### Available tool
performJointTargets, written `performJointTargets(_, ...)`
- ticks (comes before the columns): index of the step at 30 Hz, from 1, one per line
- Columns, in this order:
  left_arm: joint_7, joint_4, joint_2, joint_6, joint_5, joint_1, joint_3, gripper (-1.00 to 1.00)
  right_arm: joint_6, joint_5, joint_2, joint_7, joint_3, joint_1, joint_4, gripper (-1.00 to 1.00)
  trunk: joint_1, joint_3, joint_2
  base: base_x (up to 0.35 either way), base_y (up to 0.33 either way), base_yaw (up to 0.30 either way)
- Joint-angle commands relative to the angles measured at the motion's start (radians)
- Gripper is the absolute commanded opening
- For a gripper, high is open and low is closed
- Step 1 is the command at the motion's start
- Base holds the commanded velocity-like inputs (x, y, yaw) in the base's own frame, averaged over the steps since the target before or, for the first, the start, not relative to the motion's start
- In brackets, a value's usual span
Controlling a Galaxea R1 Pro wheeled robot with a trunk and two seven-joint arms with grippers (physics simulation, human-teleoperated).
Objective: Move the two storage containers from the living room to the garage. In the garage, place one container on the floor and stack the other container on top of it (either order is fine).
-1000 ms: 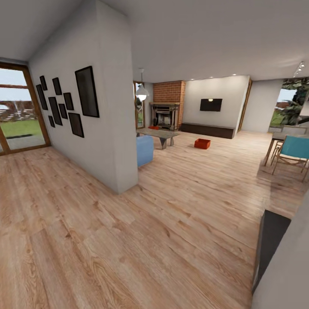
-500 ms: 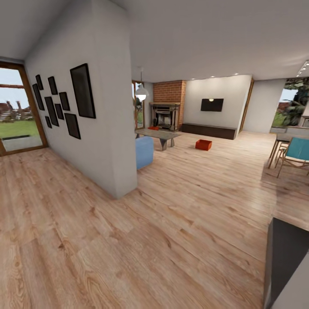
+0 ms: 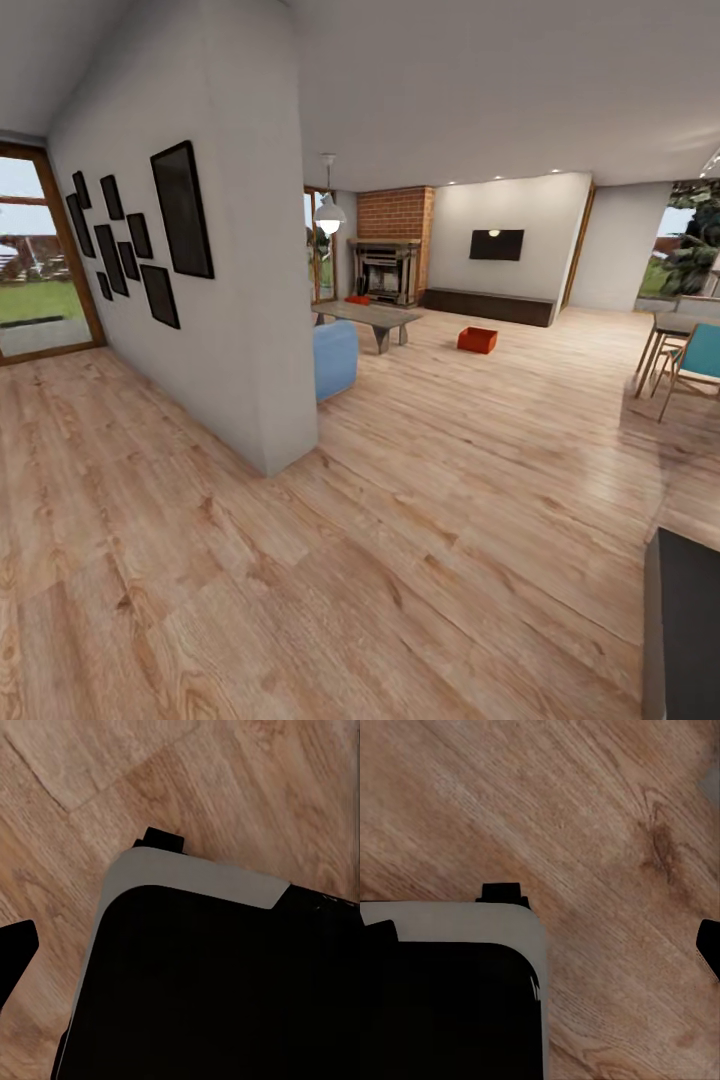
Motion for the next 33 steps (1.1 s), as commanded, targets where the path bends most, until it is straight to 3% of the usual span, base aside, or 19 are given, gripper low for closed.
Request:
performJointTargets(1, 0.003, -0.003, 0.000, 0.006, 0.005, 0.000, 0.000, 1.00, -0.006, -0.010, 0.000, 0.000, 0.009, -0.001, 0.003, 1.00, 0.001, -0.001, 0.000, 0.321, 0.000, 0.000)
performJointTargets(13, 0.003, -0.003, 0.000, 0.007, 0.004, 0.000, 0.001, 1.00, -0.005, -0.013, 0.002, -0.010, 0.007, -0.001, 0.003, 1.00, 0.001, -0.001, 0.000, 0.321, 0.000, -0.042)
performJointTargets(33, 0.004, -0.002, -0.001, 0.008, 0.006, 0.000, 0.001, 1.00, -0.005, -0.011, 0.012, -0.010, 0.007, -0.001, 0.003, 1.00, 0.001, -0.001, 0.000, 0.322, 0.000, -0.273)
